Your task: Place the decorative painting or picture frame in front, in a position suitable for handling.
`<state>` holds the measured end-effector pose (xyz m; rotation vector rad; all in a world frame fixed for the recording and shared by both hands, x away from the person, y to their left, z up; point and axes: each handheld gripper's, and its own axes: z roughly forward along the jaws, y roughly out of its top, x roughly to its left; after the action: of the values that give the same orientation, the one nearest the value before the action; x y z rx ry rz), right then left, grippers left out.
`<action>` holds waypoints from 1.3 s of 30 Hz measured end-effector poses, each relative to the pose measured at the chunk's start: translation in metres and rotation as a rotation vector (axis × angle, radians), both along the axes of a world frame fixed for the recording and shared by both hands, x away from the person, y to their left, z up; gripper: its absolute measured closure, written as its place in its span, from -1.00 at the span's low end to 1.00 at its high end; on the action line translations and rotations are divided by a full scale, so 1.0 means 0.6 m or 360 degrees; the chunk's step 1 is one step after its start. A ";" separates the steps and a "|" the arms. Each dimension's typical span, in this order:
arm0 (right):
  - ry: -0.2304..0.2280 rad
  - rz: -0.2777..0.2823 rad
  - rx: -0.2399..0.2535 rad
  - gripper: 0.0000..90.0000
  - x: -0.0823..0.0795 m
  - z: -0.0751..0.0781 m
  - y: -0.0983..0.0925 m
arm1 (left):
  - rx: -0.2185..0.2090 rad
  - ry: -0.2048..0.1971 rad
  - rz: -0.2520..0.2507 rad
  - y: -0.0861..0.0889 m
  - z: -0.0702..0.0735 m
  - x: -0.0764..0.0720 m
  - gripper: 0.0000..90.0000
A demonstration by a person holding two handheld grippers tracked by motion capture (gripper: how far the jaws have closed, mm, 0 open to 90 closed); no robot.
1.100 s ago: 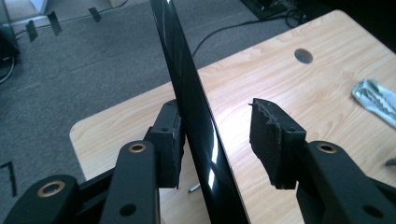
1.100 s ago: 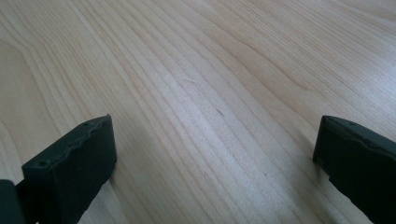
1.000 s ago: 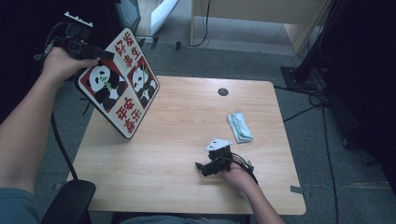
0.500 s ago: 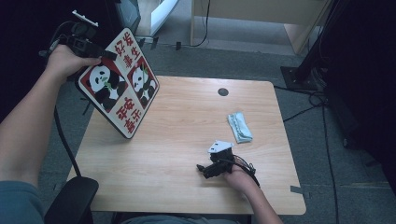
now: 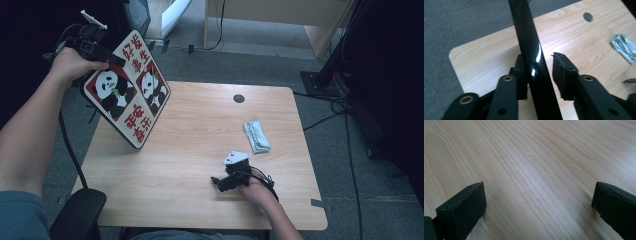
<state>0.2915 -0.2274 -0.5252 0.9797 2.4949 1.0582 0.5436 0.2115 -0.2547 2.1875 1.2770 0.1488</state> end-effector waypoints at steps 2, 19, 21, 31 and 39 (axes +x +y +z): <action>0.0000 0.0000 0.0000 -1.00 0.000 0.000 0.000 | 0.0090 0.0006 0.0006 -0.006 0.004 0.000 0.64; 0.0002 -0.0001 0.0002 -1.00 0.000 0.000 0.000 | 0.0083 0.0123 0.0032 -0.028 0.017 0.001 0.76; 0.0005 -0.0003 0.0002 -1.00 0.000 0.000 0.000 | 0.0087 0.0132 0.0033 -0.032 0.019 0.000 0.77; 0.0006 0.0022 0.0001 -1.00 0.002 0.000 -0.001 | 0.0225 0.0081 -0.0135 -0.096 0.056 -0.042 0.81; 0.0006 0.0099 -0.0002 -1.00 0.005 0.000 -0.007 | 0.0107 0.0083 -0.0350 -0.138 0.086 -0.098 0.81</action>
<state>0.2944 -0.2317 -0.5250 0.9101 2.5440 1.0738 0.4849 0.1288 -0.2034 2.3860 1.0626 0.0476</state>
